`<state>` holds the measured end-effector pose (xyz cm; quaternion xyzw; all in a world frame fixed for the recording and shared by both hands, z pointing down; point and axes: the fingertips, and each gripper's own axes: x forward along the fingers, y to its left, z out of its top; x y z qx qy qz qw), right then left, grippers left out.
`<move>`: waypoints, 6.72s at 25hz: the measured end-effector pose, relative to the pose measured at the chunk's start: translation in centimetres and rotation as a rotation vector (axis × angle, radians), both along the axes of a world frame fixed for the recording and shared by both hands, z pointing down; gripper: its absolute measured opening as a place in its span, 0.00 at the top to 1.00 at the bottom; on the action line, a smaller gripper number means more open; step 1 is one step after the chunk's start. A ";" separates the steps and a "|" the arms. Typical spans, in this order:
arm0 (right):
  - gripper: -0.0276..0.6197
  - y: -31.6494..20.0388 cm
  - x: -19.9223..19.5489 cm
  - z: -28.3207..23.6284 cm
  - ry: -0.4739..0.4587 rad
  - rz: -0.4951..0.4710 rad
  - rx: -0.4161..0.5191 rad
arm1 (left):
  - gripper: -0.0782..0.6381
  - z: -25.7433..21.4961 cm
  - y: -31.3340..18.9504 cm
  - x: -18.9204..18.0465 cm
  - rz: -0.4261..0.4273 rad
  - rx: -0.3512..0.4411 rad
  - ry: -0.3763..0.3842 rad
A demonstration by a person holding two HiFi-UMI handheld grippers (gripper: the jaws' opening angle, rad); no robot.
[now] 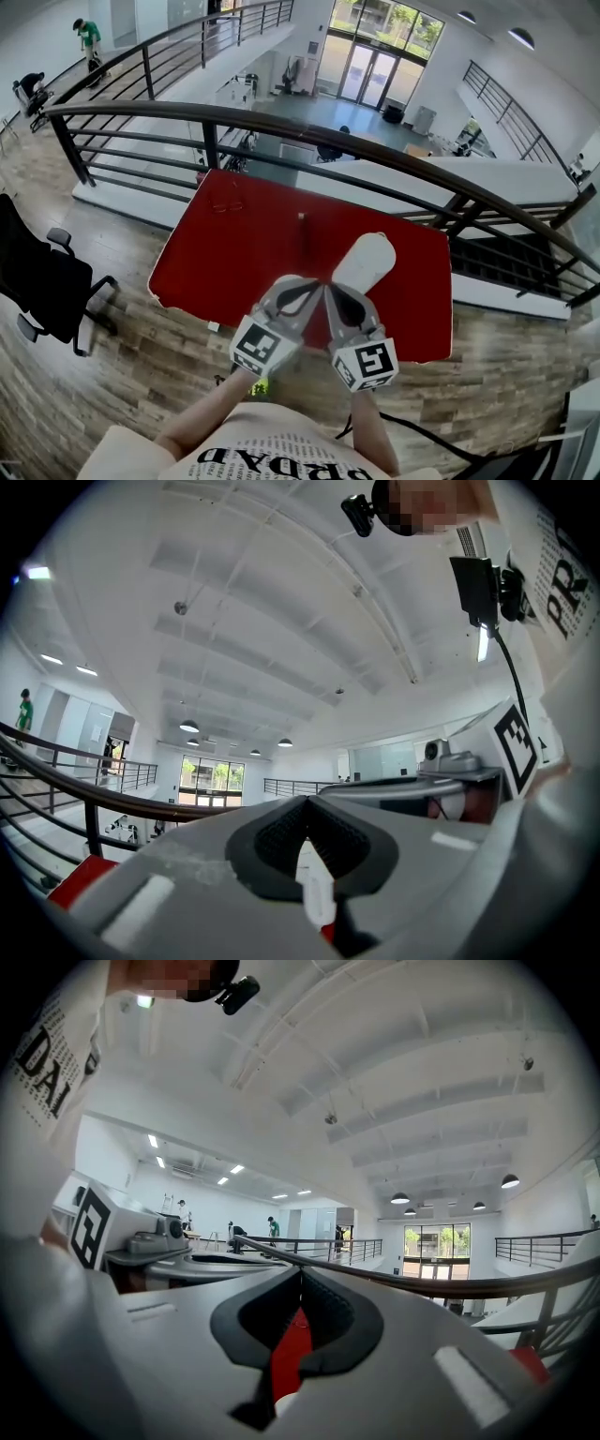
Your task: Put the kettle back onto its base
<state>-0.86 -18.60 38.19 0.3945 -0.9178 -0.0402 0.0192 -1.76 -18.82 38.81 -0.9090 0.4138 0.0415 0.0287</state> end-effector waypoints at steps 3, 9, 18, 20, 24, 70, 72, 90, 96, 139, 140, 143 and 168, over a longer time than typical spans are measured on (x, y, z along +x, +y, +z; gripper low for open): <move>0.95 -1.7 -0.7 0.4 -0.010 0.020 -0.007 | 0.90 0.4 -1.5 -0.7 0.010 0.000 -0.015; 0.95 -4.2 -0.6 0.6 -0.025 0.054 0.005 | 0.90 0.6 -3.8 -0.7 0.020 0.017 -0.019; 0.94 -6.0 1.1 2.0 -0.032 0.068 -0.029 | 0.90 1.9 -5.4 0.8 0.031 -0.005 -0.052; 0.85 -6.5 1.5 2.5 -0.026 0.066 -0.043 | 0.90 2.3 -6.0 0.8 0.014 -0.009 -0.048; 0.81 -7.4 2.0 3.6 -0.018 0.051 -0.069 | 0.90 3.6 -7.2 0.7 -0.016 -0.033 -0.038; 0.64 -11.3 13.8 20.1 0.090 0.568 -0.381 | 0.90 15.7 -10.6 11.1 0.115 -0.141 -0.107; 0.64 -11.5 13.4 20.3 0.086 0.570 -0.386 | 0.90 15.9 -10.9 10.9 0.118 -0.145 -0.110; 0.62 -13.6 13.7 21.9 0.045 0.698 -0.405 | 0.90 17.6 -10.2 9.9 0.183 -0.183 -0.130; 0.62 -13.7 14.2 22.2 0.014 0.713 -0.389 | 0.90 17.3 -10.5 9.6 0.180 -0.187 -0.117; 0.73 -11.2 20.5 18.2 -0.150 0.526 -0.313 | 0.89 16.3 -10.6 15.9 0.110 -0.181 -0.109; 0.73 -11.2 20.7 17.9 -0.158 0.523 -0.308 | 0.89 16.1 -10.6 16.1 0.109 -0.179 -0.107; 0.73 -11.3 20.8 16.8 -0.176 0.508 -0.289 | 0.89 15.3 -10.5 16.3 0.103 -0.167 -0.095; 0.75 -12.8 12.4 10.5 -0.195 0.266 -0.177 | 0.89 10.1 -11.1 6.8 -0.089 -0.069 -0.068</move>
